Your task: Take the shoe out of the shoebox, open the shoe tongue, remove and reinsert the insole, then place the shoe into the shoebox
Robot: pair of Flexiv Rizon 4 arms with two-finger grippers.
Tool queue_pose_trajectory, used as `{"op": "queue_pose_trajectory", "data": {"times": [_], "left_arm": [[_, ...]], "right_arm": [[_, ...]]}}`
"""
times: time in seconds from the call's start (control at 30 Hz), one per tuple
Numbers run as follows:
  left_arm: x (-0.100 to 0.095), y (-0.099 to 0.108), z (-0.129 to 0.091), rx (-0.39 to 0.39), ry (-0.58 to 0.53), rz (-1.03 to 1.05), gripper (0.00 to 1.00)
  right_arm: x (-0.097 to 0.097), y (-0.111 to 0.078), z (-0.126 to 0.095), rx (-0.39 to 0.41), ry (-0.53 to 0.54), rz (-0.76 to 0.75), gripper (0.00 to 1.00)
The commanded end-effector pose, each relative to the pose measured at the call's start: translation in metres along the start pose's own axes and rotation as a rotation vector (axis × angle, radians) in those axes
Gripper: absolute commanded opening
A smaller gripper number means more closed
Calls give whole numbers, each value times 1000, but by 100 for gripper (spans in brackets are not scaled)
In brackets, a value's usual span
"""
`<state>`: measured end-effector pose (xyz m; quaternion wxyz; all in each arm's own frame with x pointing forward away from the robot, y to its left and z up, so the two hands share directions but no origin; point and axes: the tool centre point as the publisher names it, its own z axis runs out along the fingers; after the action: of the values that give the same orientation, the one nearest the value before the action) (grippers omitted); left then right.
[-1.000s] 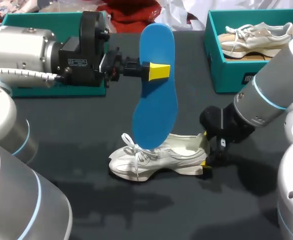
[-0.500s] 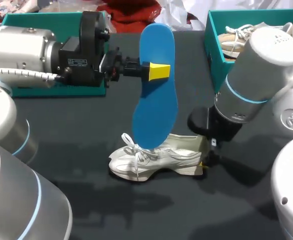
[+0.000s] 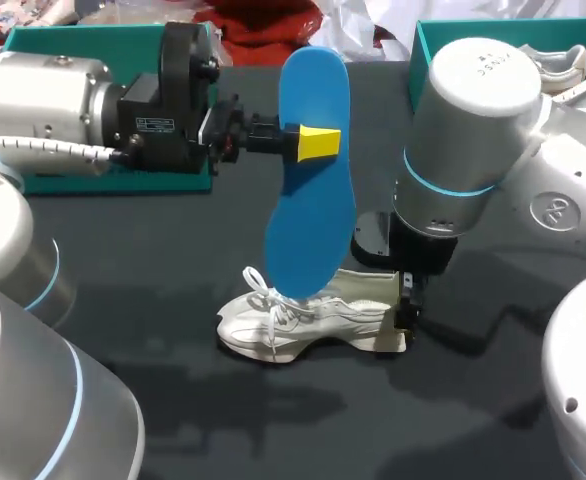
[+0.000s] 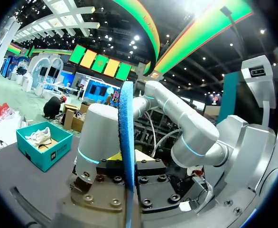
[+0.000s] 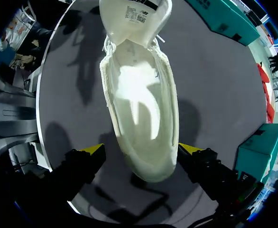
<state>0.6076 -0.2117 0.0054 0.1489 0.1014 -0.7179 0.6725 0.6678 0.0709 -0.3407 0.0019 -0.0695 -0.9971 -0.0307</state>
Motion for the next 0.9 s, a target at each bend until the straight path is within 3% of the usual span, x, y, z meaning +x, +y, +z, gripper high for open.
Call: {"op": "queue_pose_trajectory", "data": {"times": [0.03, 0.43, 0.8, 0.9], "left_arm": [[0, 1, 2, 3, 0, 1, 0], [0, 1, 2, 3, 0, 1, 0], [0, 1, 2, 3, 0, 1, 0], [0, 1, 2, 3, 0, 1, 0]], "right_arm": [[1, 4, 2, 51, -5, -2, 100], [-14, 17, -13, 61, -40, -39, 100], [-28, 60, -12, 48, -47, -114, 100], [-29, 62, -10, 46, -46, -98, 100]]}}
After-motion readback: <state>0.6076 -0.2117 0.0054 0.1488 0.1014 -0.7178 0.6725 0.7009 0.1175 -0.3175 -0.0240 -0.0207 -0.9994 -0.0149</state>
